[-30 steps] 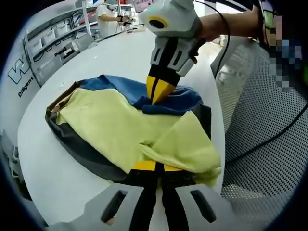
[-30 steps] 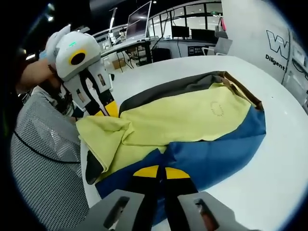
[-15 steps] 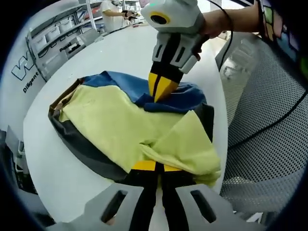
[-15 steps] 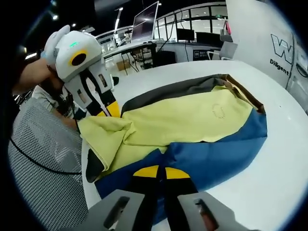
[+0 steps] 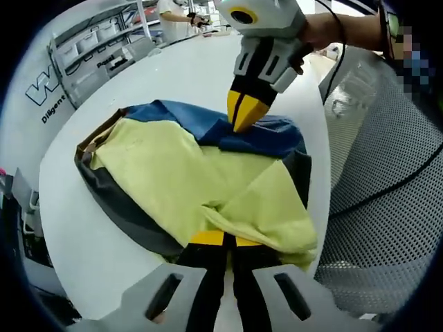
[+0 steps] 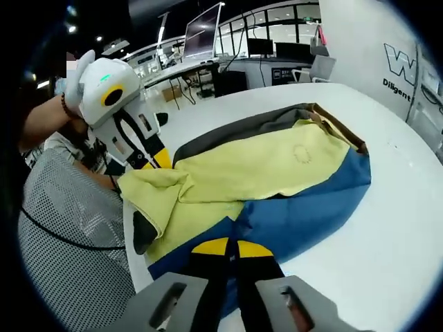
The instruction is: Fold the garment on the visible template until the final outline fits inside the template.
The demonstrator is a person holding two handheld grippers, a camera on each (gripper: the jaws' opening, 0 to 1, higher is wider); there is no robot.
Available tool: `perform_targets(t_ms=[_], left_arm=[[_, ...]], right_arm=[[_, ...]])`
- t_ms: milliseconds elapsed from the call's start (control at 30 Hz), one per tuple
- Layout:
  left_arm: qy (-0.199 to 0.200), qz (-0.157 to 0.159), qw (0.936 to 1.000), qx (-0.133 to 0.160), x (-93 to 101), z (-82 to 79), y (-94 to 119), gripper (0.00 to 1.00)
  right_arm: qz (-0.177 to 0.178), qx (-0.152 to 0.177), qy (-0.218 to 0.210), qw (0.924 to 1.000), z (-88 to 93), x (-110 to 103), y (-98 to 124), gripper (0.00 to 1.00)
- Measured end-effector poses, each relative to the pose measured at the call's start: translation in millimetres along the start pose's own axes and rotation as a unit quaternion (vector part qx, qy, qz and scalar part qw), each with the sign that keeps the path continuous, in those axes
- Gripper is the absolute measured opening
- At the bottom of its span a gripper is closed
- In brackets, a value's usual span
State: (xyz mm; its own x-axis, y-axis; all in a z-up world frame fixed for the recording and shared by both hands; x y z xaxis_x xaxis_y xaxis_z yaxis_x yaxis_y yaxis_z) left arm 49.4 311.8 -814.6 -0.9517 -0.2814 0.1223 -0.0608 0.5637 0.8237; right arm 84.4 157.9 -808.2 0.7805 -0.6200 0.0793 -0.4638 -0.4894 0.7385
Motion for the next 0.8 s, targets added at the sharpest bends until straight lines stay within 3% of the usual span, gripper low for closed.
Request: perform_targets(t_ms=[300, 567, 800], left_arm=[[0.003, -0.002, 1.0000, -0.001, 0.1, -0.2, 0, 0.00], [0.005, -0.004, 1.0000, -0.002, 0.2, -0.1, 0, 0.00], [0.007, -0.004, 1.0000, -0.001, 0.4, -0.1, 0, 0.00]], right_arm=[[0.028, -0.020, -0.033, 0.9989, 25.8, 29, 16, 0.00], [0.068, -0.016, -0.061, 0.9956, 32.0, 57, 37, 0.00], [0.097, -0.025, -0.060, 0.9931, 41.3, 84, 47, 0.00]])
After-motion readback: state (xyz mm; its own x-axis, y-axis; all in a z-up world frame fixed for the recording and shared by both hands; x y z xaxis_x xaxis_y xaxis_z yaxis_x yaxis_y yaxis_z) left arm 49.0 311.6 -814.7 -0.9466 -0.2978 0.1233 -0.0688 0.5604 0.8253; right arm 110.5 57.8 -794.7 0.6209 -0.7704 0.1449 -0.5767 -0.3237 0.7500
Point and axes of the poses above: the point that each gripper's makers call its tool centre point, and the gripper's own axes: y roughly backward along the fingers, x roughly to its right, z roughly out of its underside, the point moved 4 cm from there along y, roughly backward along the fingers, and after that the axes turned 15 degrees about z, right-handed, at the moved point
